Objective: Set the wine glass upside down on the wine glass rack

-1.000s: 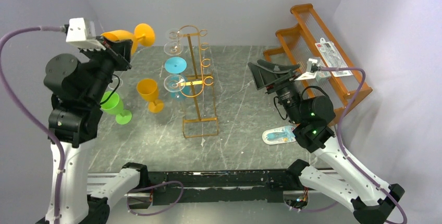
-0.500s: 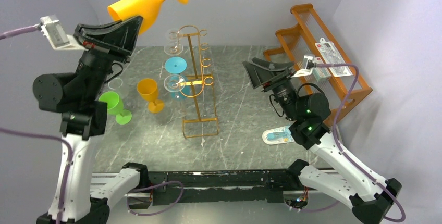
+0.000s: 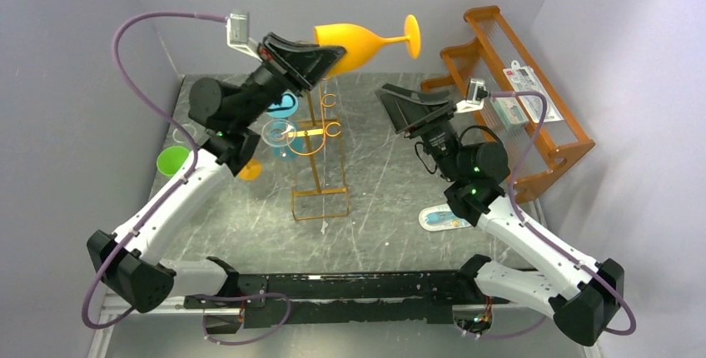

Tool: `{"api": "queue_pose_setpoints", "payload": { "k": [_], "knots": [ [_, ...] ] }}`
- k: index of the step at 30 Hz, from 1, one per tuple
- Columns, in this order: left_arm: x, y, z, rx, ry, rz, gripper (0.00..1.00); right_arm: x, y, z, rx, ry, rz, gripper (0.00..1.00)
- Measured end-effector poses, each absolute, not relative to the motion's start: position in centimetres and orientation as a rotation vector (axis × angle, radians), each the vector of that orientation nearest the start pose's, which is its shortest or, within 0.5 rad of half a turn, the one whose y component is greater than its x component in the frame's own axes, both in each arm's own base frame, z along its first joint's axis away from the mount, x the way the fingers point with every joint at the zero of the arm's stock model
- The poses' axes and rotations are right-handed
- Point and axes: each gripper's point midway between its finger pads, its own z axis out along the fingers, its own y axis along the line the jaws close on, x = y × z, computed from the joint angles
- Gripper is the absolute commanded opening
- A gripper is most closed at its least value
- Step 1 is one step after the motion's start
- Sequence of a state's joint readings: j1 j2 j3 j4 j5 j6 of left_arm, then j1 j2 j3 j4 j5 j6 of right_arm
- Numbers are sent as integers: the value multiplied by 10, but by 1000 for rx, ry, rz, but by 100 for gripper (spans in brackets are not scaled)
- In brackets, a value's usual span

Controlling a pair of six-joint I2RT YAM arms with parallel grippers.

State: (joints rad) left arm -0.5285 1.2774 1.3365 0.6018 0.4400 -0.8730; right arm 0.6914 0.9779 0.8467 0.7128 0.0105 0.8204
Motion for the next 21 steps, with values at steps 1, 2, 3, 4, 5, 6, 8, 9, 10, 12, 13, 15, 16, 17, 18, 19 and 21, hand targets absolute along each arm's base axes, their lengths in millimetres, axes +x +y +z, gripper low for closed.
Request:
{"api": "queue_pose_setpoints", "payload": {
  "k": [1, 2, 3, 4, 5, 6, 8, 9, 10, 12, 13, 15, 16, 17, 18, 19, 21],
  "knots": [
    [264, -286, 554, 288, 1040, -1495, 5, 248, 243, 477, 86, 1064, 1388, 78],
    [255, -293, 554, 301, 1020, -1514, 5, 247, 242, 480, 91, 1047, 1404, 78],
    [248, -298, 556, 310, 995, -1530, 5, 245, 241, 482, 98, 1032, 1419, 78],
    [242, -301, 558, 318, 971, -1542, 5, 243, 240, 486, 106, 1012, 1438, 78],
    [237, -304, 559, 323, 952, -1551, 5, 241, 238, 488, 116, 994, 1455, 78],
    [232, -307, 559, 327, 929, -1558, 5, 240, 236, 490, 130, 978, 1472, 77],
    [226, -311, 556, 326, 900, -1565, 5, 239, 231, 493, 167, 949, 1503, 76],
    [225, -313, 553, 326, 896, -1565, 5, 238, 229, 494, 183, 939, 1515, 74],
    [223, -315, 549, 323, 892, -1565, 5, 238, 227, 495, 204, 928, 1527, 72],
    [221, -318, 543, 320, 887, -1566, 5, 238, 222, 499, 241, 905, 1550, 68],
    [220, -320, 540, 320, 883, -1568, 5, 238, 220, 501, 254, 891, 1559, 65],
    [216, -321, 537, 326, 869, -1574, 5, 237, 216, 505, 272, 868, 1574, 59],
    [214, -322, 537, 328, 861, -1577, 5, 236, 214, 507, 282, 856, 1582, 57],
    [211, -321, 537, 331, 845, -1581, 5, 236, 213, 509, 292, 845, 1591, 54],
    [209, -321, 537, 333, 838, -1583, 5, 236, 213, 510, 298, 839, 1597, 52],
    [207, -320, 538, 335, 827, -1586, 5, 237, 212, 511, 306, 833, 1605, 51],
    [203, -318, 537, 338, 813, -1588, 5, 238, 212, 511, 320, 826, 1616, 48]
  ]
}}
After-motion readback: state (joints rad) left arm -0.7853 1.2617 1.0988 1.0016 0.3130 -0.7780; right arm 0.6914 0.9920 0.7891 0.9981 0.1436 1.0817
